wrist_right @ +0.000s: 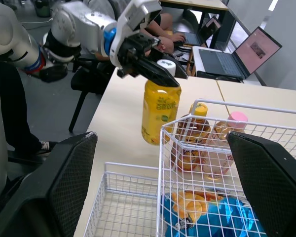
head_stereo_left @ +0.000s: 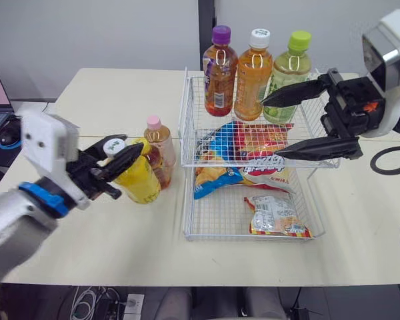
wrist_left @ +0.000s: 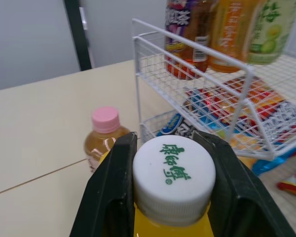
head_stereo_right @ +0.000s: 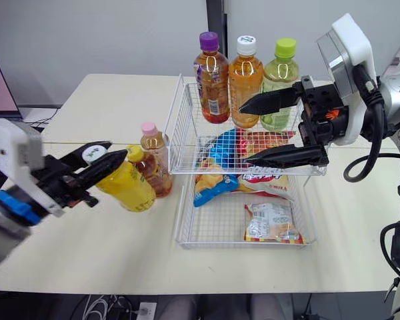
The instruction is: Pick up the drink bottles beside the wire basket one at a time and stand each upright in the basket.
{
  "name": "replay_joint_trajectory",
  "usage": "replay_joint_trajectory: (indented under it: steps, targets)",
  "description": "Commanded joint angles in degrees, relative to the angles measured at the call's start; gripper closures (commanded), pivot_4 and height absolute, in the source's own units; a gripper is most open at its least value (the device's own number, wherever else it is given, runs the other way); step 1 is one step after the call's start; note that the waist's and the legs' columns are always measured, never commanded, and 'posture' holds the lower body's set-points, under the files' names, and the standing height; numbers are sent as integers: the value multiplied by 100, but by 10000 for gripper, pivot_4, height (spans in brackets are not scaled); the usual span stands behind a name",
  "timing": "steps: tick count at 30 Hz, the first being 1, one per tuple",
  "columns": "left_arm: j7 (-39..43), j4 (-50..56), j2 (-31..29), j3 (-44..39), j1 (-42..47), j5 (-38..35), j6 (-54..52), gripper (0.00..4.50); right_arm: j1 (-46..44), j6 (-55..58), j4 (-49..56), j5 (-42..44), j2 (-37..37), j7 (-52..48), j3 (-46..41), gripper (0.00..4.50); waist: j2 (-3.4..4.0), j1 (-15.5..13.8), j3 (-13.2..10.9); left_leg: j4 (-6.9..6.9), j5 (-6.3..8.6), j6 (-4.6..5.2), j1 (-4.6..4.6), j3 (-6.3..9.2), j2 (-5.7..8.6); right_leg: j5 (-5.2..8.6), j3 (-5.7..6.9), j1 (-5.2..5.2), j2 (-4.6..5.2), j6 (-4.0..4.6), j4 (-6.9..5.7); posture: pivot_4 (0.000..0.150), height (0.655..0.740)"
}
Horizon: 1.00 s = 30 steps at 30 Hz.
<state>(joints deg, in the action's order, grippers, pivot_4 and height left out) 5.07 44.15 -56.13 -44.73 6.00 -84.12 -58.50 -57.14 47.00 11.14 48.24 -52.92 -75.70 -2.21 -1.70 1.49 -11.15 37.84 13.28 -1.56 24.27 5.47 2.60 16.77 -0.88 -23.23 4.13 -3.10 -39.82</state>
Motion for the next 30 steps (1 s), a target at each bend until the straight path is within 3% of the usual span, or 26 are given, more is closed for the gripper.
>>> replay_joint_trajectory:
  steps: [1,7,13,18,22,26,30]
  targets:
    - [273,-1063,-1013,-777,396,-967,36,31265,-159,-116,-46,-88,-127,70,-266,0,0,5,-1,1,0,0,0,1,-3,0,2,0,-3,1,-2,1500,7400]
    - [1249,-2729,-2626,-155,1588,-1513,128,31265,-117,-163,-80,-225,-311,123,-364,0,1,9,-6,-5,0,0,-5,-13,-9,-5,1,1,-38,7,3,1500,7400]
    - [2356,-3739,-3483,1858,3415,-1347,767,31265,43,-26,20,-229,-603,260,-543,0,3,24,-8,-18,1,0,-8,-39,-16,-6,-8,-1,-44,4,15,1500,7400]
    - [3035,-4568,-2317,3942,6782,1,60,31265,279,105,185,-135,-829,425,-795,0,-4,-5,-12,-11,1,0,-7,-57,-20,-6,-5,4,-55,4,7,1500,7400]
    - [3707,-5339,-1293,4692,8370,1065,-478,31265,480,229,309,-57,-997,600,-1033,0,-4,21,-12,4,1,0,6,-55,-15,-8,-6,-1,-55,-1,3,1500,7400]
    - [4113,-5839,-221,5003,8970,1890,-550,31265,685,255,360,-84,-1128,748,-1214,0,-4,29,-13,4,1,0,9,-56,-18,-7,-9,-9,-55,-2,0,1500,7400]
    - [4614,-6038,640,5212,8953,2675,-218,31265,968,248,432,-102,-1258,847,-1399,0,-3,40,-13,4,0,0,9,-55,-18,-8,-13,-11,-53,-1,-3,1500,7400]
